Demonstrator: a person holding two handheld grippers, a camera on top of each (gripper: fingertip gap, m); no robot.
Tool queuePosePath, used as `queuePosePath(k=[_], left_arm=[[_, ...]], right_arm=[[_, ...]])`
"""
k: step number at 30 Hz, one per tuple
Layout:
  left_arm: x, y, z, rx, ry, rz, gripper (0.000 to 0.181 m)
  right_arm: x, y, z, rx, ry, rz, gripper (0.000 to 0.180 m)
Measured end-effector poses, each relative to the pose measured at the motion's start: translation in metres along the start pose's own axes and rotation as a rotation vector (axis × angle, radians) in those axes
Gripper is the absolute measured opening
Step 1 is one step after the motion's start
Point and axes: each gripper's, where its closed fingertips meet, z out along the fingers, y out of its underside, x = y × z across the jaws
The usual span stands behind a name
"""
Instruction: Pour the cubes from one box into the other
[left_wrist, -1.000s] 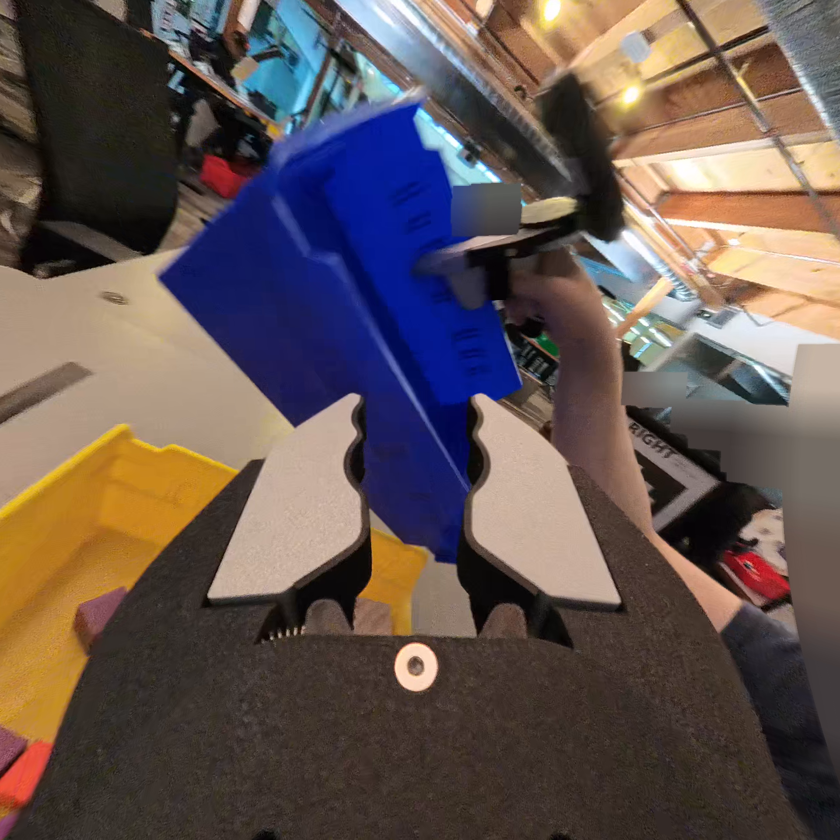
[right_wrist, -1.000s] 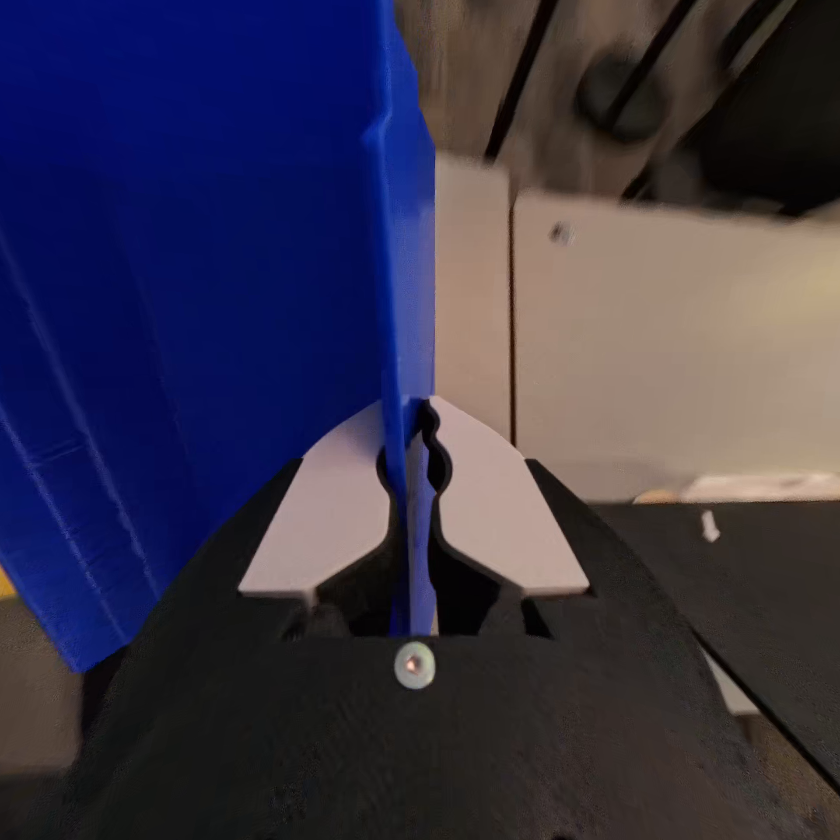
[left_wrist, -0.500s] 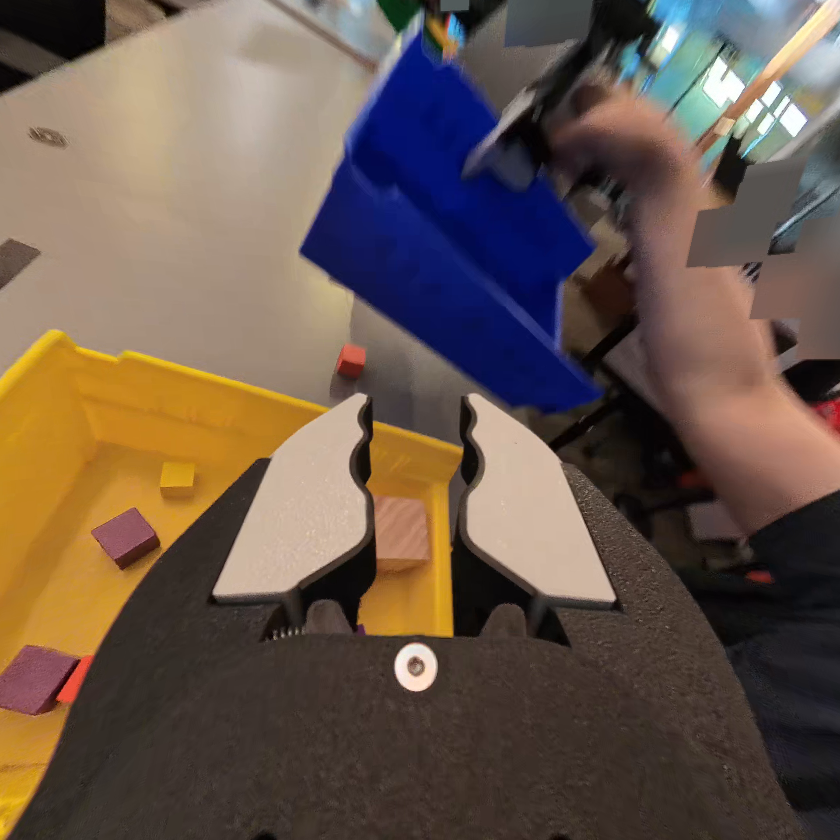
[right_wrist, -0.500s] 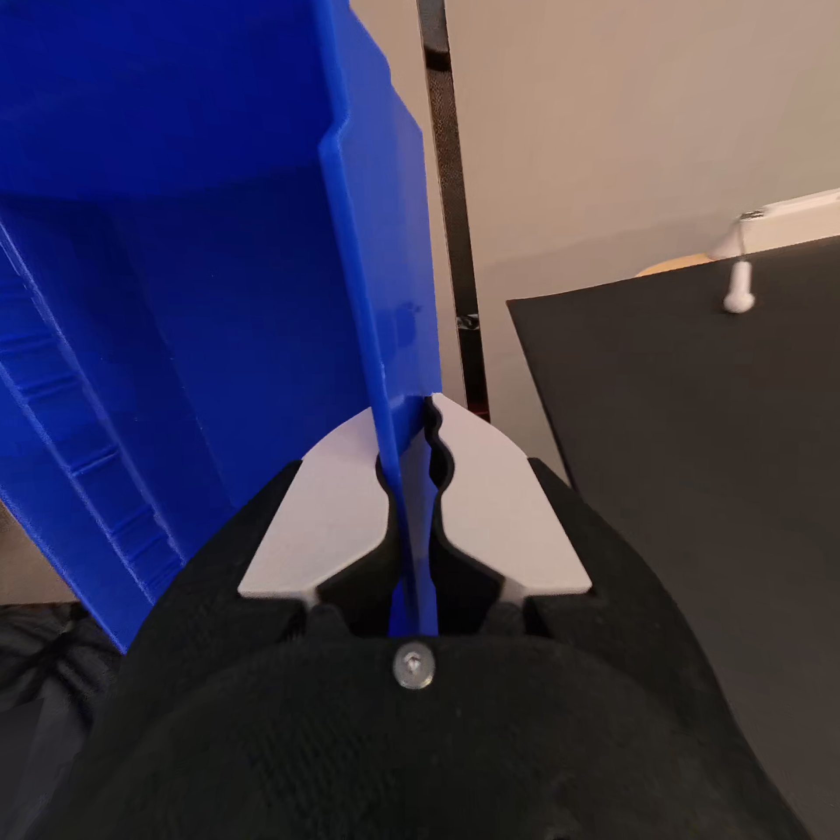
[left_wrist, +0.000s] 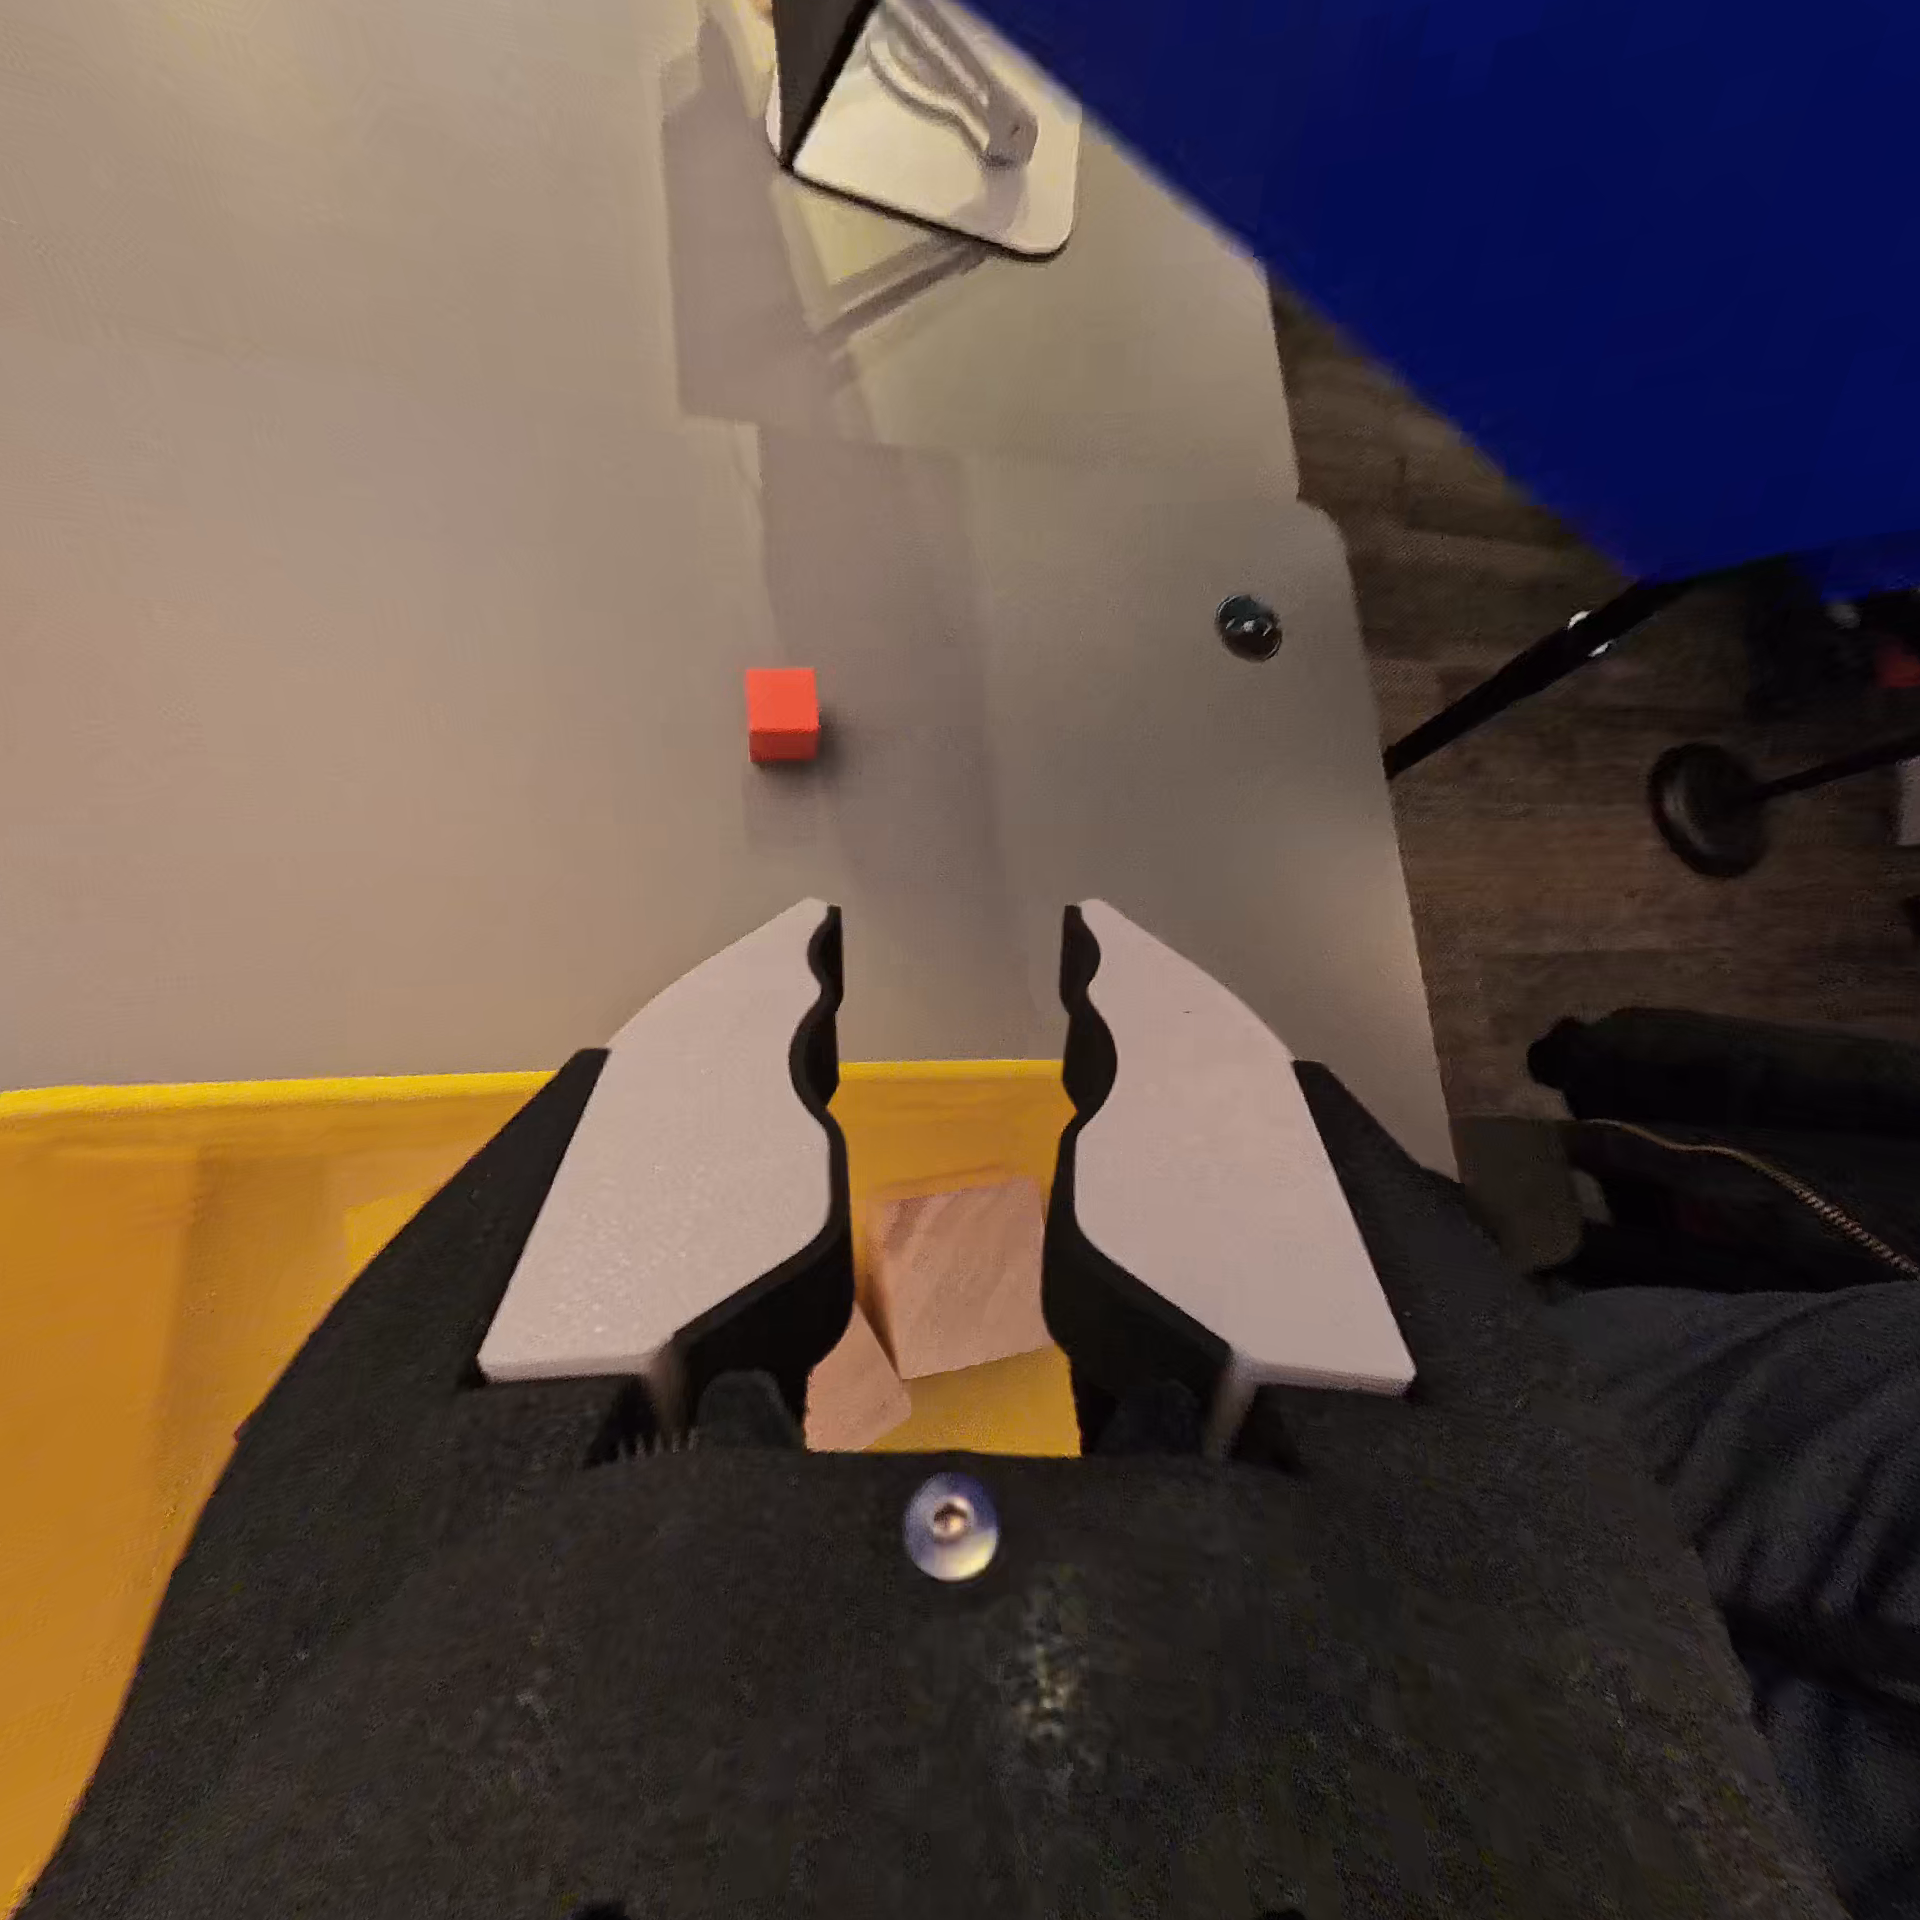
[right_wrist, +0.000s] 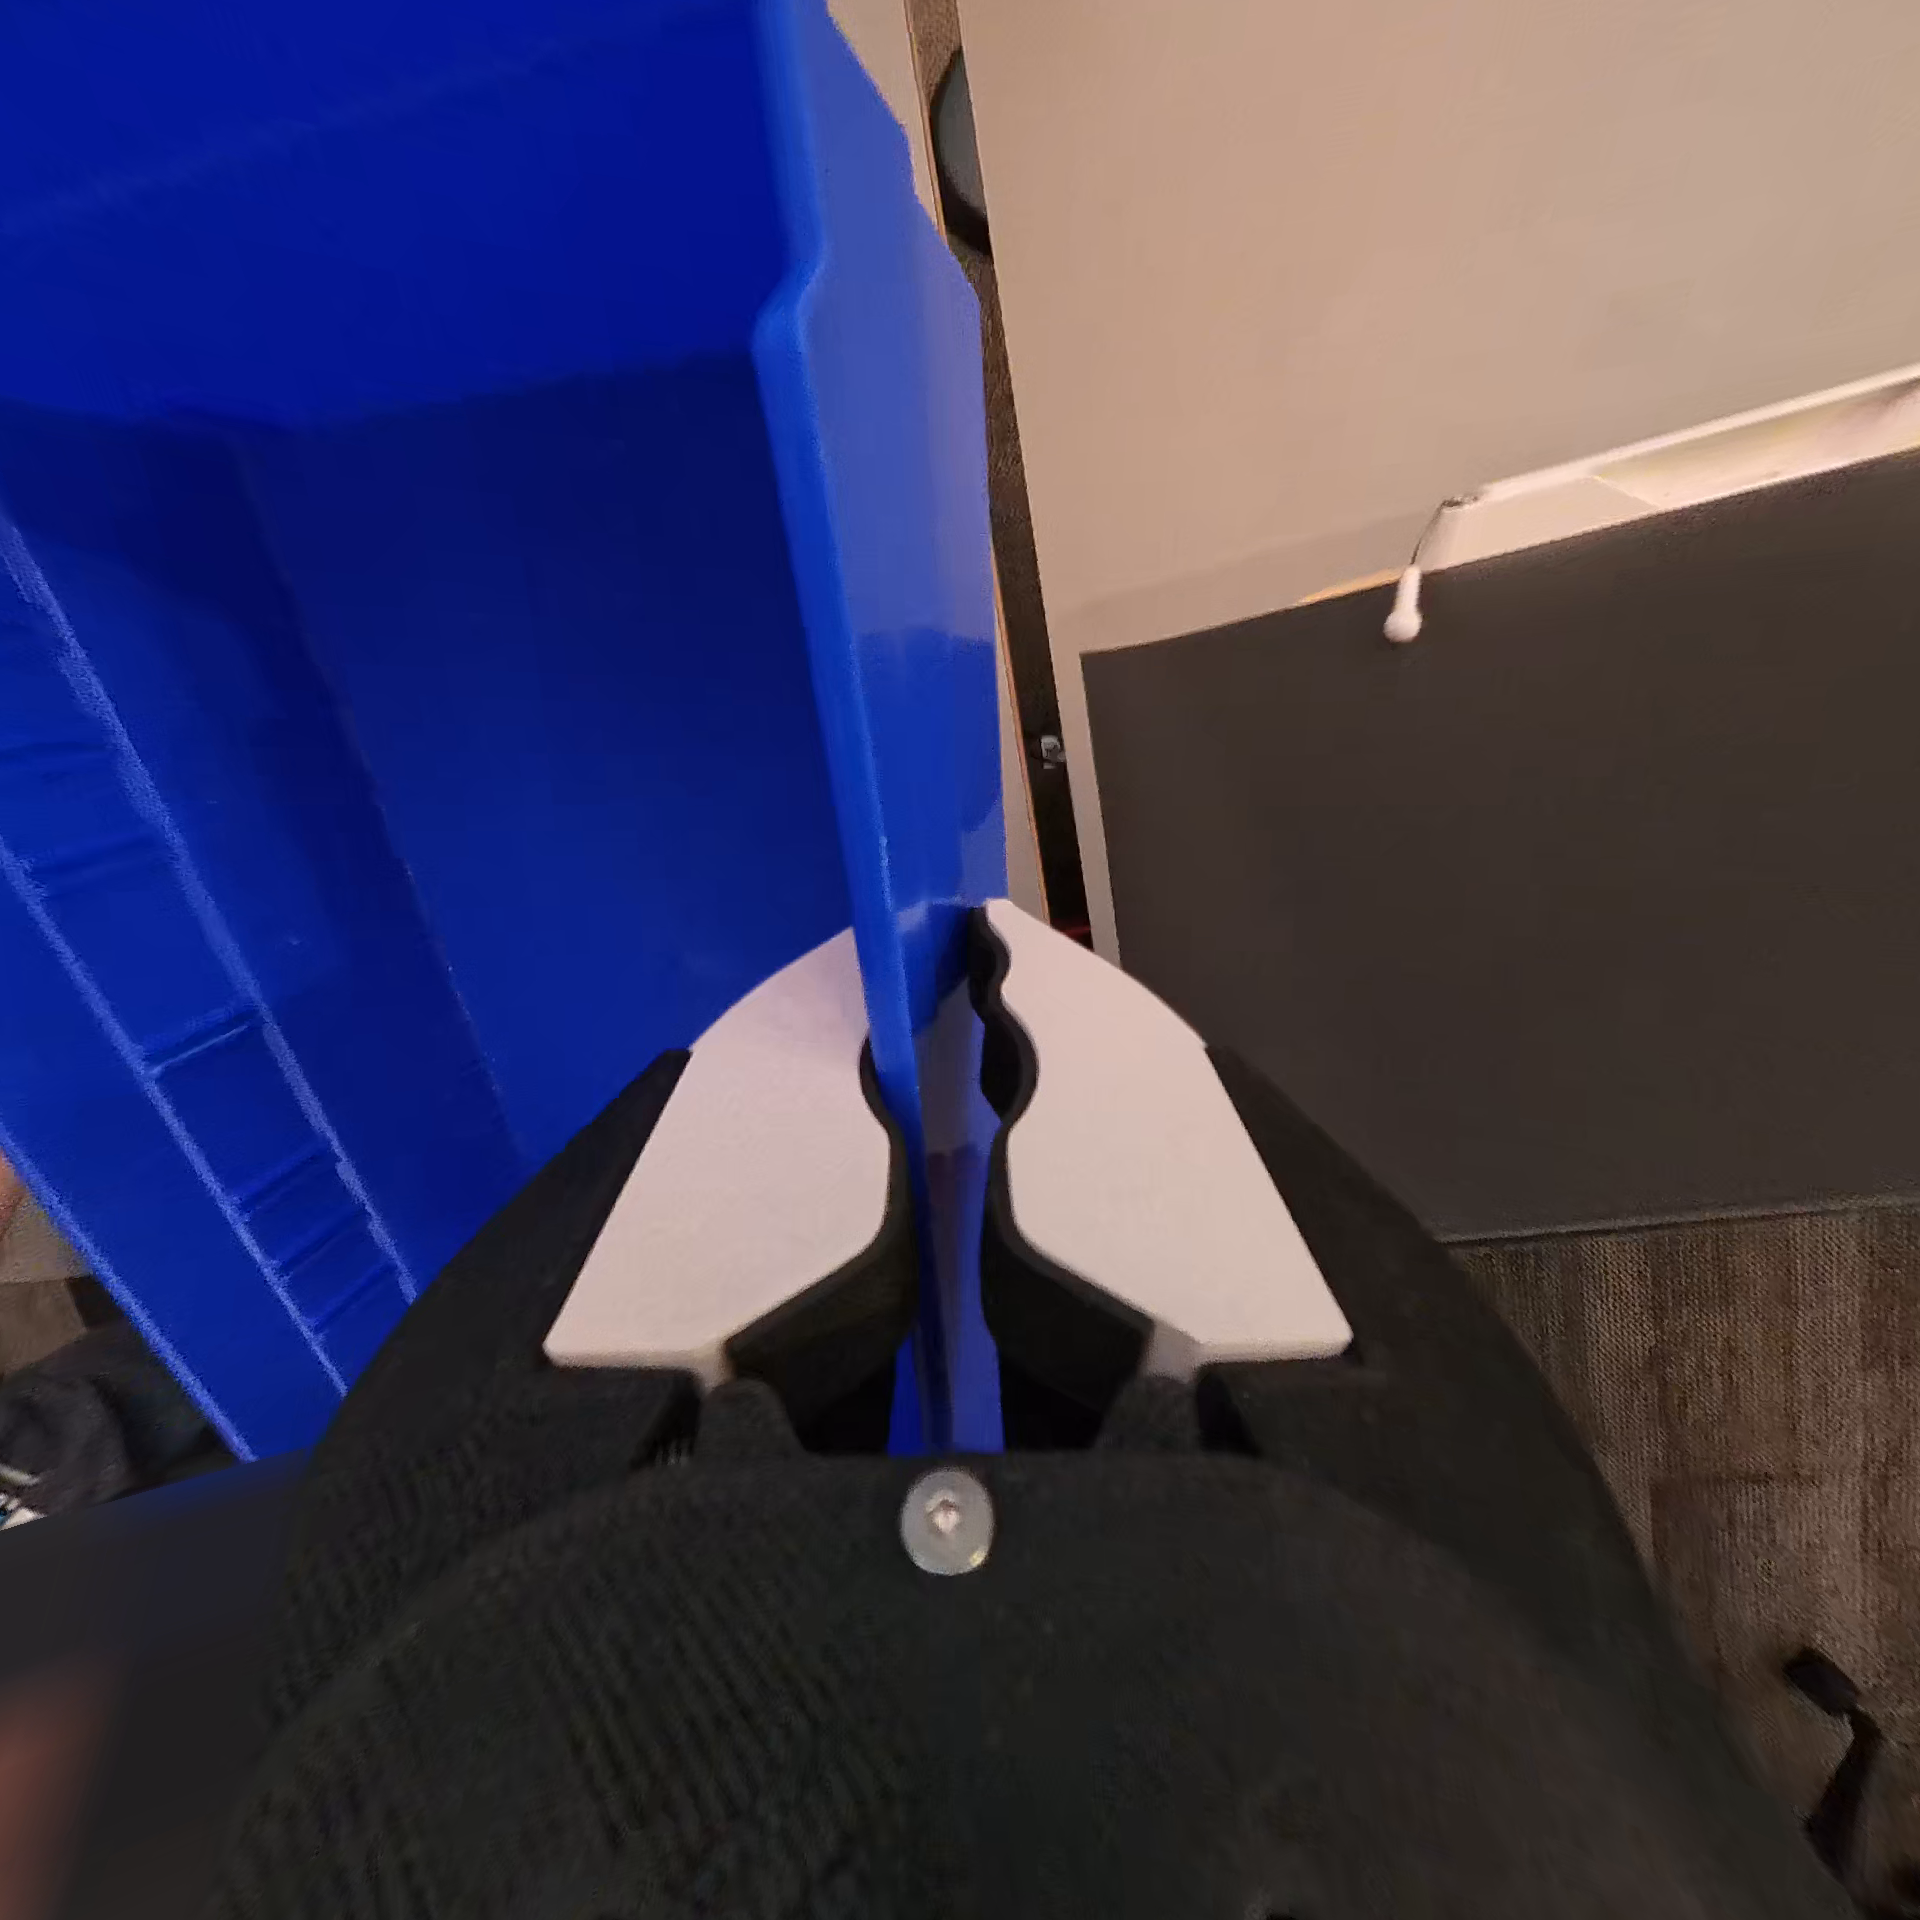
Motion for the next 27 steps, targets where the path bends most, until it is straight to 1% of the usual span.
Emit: queuePosePath(k=[2, 4, 9, 12, 15, 18, 21, 24, 27], left_arm=[[-0.001, 0.0, -0.007, 0.024, -0.051, 0.02, 0.04], [-0.004, 0.007, -0.013, 0.007, -0.115, 0.047, 0.04], [0.006, 0.025, -0.024, -0.04, -0.149, 0.075, 0.04], [0.01, 0.028, -0.037, -0.02, -0.172, 0.078, 0.04], [0.015, 0.035, -0.06, 0.024, -0.181, 0.064, 0.04], [0.016, 0.05, -0.093, 0.083, -0.209, 0.025, 0.04], [0.011, 0.076, -0.137, 0.135, -0.276, -0.036, 0.039], [-0.007, 0.112, -0.194, 0.198, -0.445, -0.122, 0.039], [-0.024, 0.157, -0.255, 0.254, -0.607, -0.269, 0.036]], right_arm=[[0.007, 0.013, 0.011, -0.045, 0.011, -0.001, 0.009], [0.014, 0.024, 0.017, -0.072, 0.068, 0.003, 0.009], [0.011, 0.029, 0.015, -0.069, 0.23, -0.096, 0.009], [0.006, 0.032, 0.011, -0.097, 0.265, -0.102, 0.009], [-0.008, 0.031, 0.008, -0.119, 0.221, -0.106, 0.008], [-0.031, 0.024, 0.0, -0.094, 0.149, -0.113, 0.008], [-0.067, 0.013, -0.004, -0.076, 0.085, -0.149, 0.008], [-0.124, 0.0, 0.004, -0.094, 0.028, -0.229, 0.008], [-0.201, -0.016, 0.025, -0.12, -0.066, -0.358, 0.009]])
